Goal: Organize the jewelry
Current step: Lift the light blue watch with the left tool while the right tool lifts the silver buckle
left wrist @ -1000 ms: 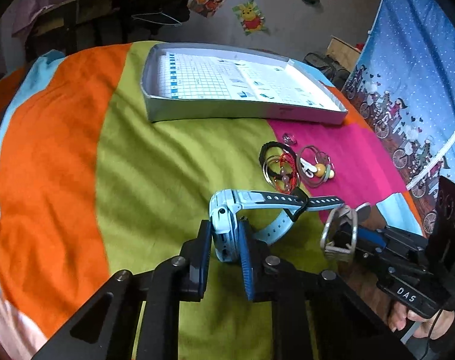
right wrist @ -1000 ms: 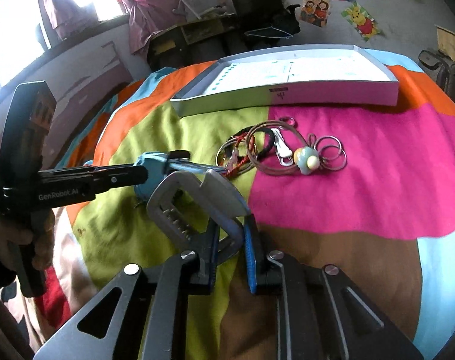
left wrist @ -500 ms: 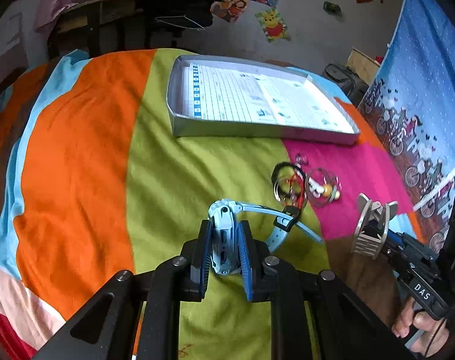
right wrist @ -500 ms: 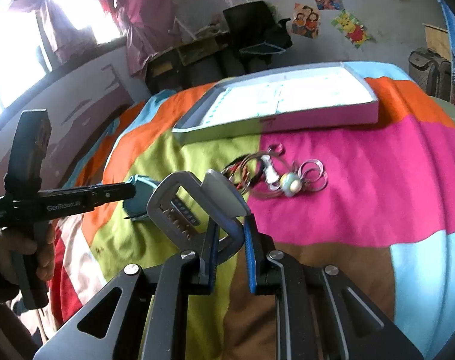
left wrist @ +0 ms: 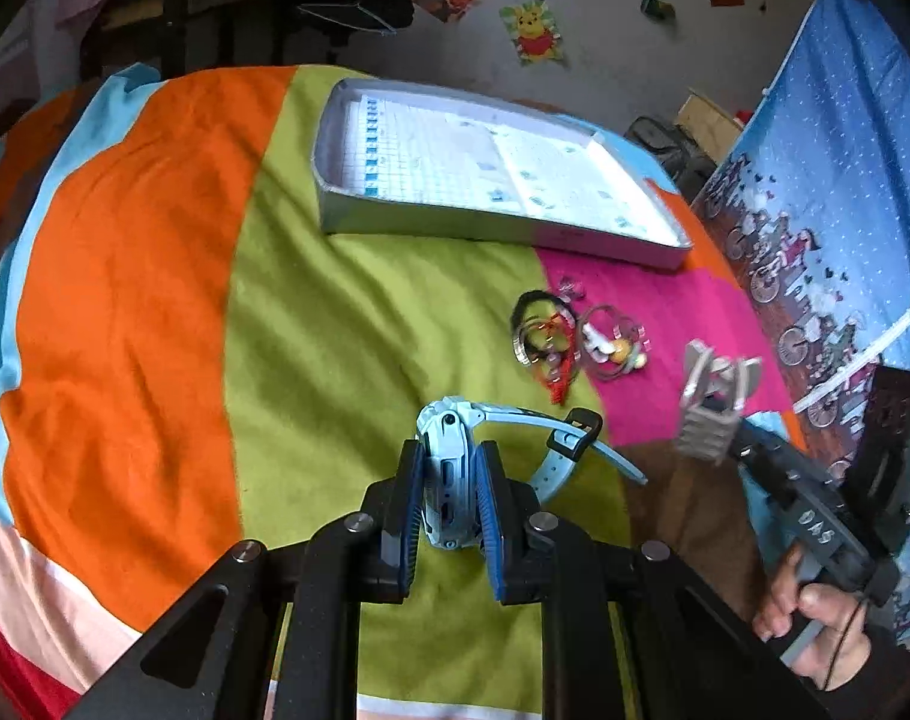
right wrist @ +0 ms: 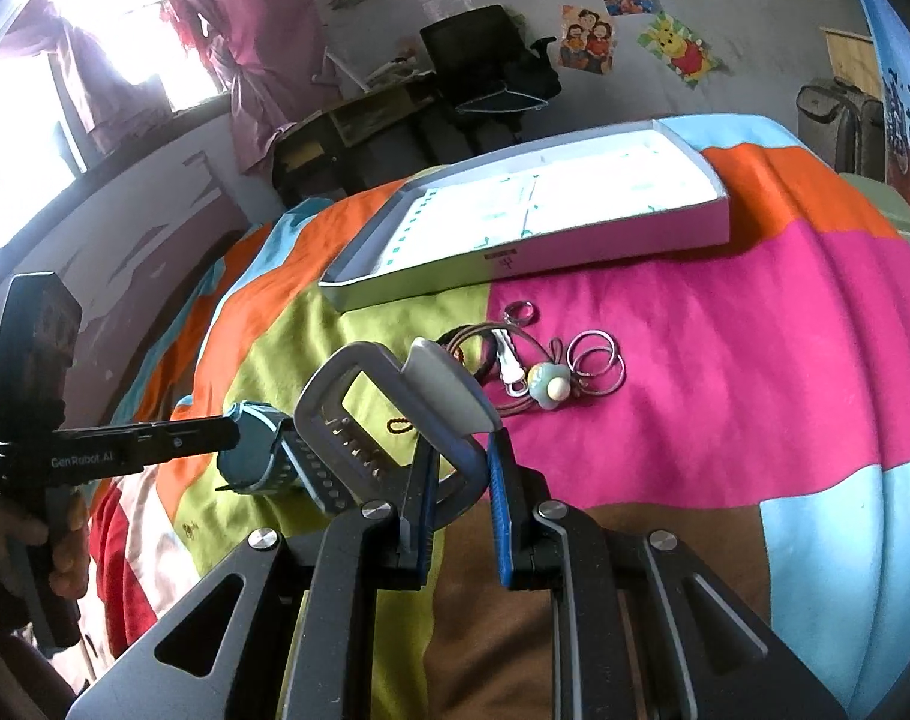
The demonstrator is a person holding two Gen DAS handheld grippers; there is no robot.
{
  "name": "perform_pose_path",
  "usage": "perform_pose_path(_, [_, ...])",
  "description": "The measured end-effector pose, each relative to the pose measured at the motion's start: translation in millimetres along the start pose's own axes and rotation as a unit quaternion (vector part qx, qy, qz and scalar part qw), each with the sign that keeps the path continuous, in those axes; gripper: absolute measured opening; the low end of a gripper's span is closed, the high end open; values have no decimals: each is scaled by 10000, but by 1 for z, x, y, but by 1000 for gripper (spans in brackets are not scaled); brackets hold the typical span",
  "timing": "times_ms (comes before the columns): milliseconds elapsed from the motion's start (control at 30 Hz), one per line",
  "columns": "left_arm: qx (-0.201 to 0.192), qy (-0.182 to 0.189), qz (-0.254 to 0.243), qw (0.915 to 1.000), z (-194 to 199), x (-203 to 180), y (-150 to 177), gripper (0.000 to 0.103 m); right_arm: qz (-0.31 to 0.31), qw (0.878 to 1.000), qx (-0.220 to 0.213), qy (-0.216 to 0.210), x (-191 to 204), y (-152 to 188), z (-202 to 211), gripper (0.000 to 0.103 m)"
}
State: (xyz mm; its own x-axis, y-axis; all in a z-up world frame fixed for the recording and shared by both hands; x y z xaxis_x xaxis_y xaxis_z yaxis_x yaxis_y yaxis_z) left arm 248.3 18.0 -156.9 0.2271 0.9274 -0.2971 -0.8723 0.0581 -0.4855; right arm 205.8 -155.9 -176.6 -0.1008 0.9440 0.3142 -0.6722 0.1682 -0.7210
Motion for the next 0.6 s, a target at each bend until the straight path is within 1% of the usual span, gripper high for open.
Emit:
perform_pose_path(67, [111, 70, 76, 9999, -5, 3, 5, 17, 12, 10000, 0, 17, 0, -1, 0, 14])
perform_pose_path(133, [113, 127, 83, 9998, -4, 4, 10, 17, -5, 10000, 36, 6, 0, 0, -2, 14])
perform_pose_path(333, [213, 219, -137, 9994, 2, 2, 24, 17, 37, 9999, 154, 1, 1, 7, -9, 14])
perform_pose_path(400, [328, 112, -308, 9989, 2, -3, 28, 17, 51, 9998, 176, -20, 3, 8, -10, 14])
perform_pose_path(433, [383, 112, -357, 9986, 2, -5, 30, 17, 69, 9998, 175, -24, 4, 8, -10, 14])
perform_pose_path(467, [490, 172, -386, 9979, 3, -10, 32, 15, 88, 9998, 168, -22, 5, 8, -10, 14])
perform_pose_path(500, [612, 155, -383, 9973, 4, -12, 34, 15, 112, 9998, 155, -16, 5, 7, -9, 14])
perform_pose_path(533, [657, 124, -377, 9971, 5, -12, 35, 15, 139, 9998, 135, -5, 6, 6, -8, 14])
perform_pose_path(600, [635, 207, -310, 9973, 12, -14, 34, 15, 182, 9998, 87, 20, 6, 4, -6, 14])
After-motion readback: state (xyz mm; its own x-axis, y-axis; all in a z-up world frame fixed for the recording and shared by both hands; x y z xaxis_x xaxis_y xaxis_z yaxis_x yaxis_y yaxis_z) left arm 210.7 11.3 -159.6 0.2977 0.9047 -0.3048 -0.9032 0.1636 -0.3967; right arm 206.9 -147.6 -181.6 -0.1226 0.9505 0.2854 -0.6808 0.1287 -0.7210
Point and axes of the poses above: each gripper's, at about its wrist camera, not at the fingertips, and z roughly against the way its jaws point, x to its left, y to its underside, the point moved 7 cm from there along -z, roughly the way its jaws point, and after that the axes turned 4 degrees about z, right-handed, at the moved point
